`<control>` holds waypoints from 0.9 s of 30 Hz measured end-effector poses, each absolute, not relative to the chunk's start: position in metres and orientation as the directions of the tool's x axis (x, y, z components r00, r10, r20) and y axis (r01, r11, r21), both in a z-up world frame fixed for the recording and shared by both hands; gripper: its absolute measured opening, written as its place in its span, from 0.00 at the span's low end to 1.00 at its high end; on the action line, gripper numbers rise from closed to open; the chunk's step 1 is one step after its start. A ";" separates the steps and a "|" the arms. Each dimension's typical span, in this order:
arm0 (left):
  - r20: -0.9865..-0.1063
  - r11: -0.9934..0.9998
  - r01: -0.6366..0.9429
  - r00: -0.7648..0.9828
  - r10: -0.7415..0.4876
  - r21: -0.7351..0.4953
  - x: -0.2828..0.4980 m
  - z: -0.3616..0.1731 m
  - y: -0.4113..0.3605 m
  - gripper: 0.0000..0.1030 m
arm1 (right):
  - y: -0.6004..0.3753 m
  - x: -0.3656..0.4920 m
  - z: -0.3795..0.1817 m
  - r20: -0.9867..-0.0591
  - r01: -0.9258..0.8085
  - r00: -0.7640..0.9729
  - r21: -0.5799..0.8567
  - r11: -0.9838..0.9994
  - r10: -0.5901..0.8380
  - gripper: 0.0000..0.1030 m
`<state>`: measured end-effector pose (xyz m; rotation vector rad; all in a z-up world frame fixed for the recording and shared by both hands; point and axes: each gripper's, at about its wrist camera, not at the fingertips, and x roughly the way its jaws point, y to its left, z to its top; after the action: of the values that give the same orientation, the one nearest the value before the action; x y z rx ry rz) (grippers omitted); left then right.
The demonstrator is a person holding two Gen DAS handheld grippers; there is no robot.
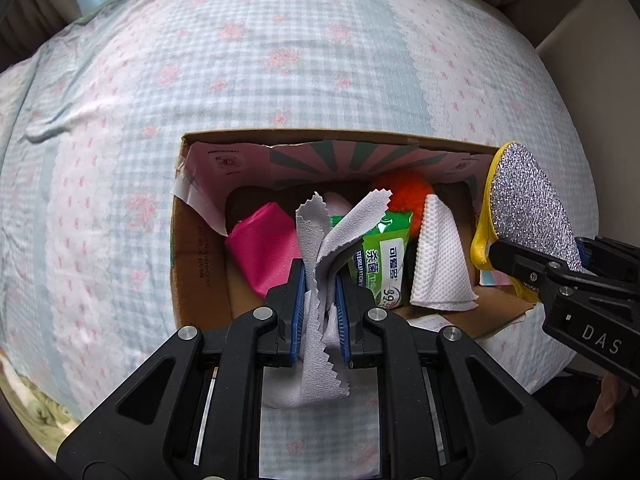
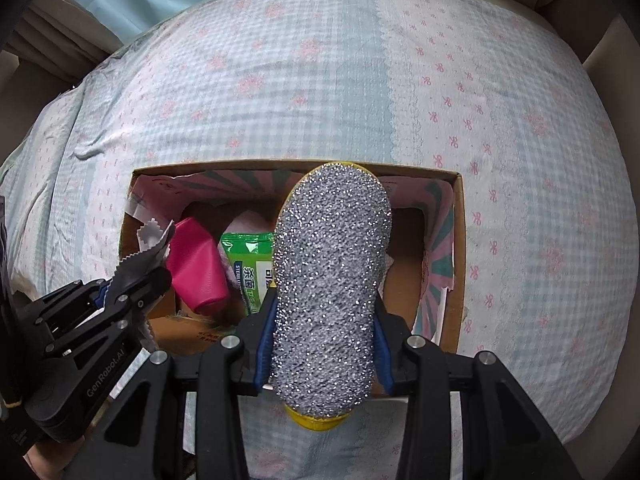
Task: Organize soft objects
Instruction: 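Carry the grey cloth and sponge into the box and open both tools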
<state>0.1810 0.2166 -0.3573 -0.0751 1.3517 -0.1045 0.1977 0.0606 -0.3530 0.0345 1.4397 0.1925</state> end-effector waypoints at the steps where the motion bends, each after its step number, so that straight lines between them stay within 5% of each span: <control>1: -0.972 0.993 0.038 0.200 -0.121 -0.115 0.182 -0.361 0.217 0.12 | 0.060 0.201 -0.355 -0.983 -0.107 0.111 0.135 0.985 0.147 0.36; 10: -0.978 0.987 0.111 0.159 -0.136 -0.120 0.193 -0.371 0.216 0.12 | 0.049 0.220 -0.357 -0.984 -0.024 0.074 0.159 0.987 0.160 0.38; 12: -0.976 0.983 0.133 0.163 -0.145 -0.124 0.194 -0.372 0.214 0.14 | 0.045 0.222 -0.357 -0.985 -0.004 0.072 0.157 0.988 0.157 0.45; 13: -0.974 0.980 0.139 0.159 -0.161 -0.139 0.195 -0.372 0.213 0.19 | 0.043 0.223 -0.358 -0.984 0.008 0.073 0.166 0.986 0.165 0.58; 14: -0.973 0.978 0.143 0.151 -0.176 -0.155 0.196 -0.373 0.212 0.47 | 0.040 0.223 -0.358 -0.981 0.023 0.080 0.177 0.984 0.174 0.76; 15: -0.973 0.977 0.145 0.148 -0.178 -0.157 0.196 -0.373 0.210 0.91 | 0.037 0.223 -0.359 -0.980 0.034 0.090 0.184 0.982 0.180 0.86; 16: -0.971 0.976 0.149 0.157 -0.179 -0.156 0.196 -0.372 0.208 0.99 | 0.035 0.223 -0.359 -0.979 0.041 0.096 0.185 0.982 0.181 0.93; 27: -0.970 0.974 0.169 0.166 -0.177 -0.148 0.188 -0.369 0.201 1.00 | 0.022 0.209 -0.369 -0.969 0.077 0.072 0.243 0.967 0.237 0.97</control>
<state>0.1880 0.2008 -0.3694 -0.0062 1.3827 -0.2463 0.2088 0.0223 -0.3685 0.2554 1.4994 0.1227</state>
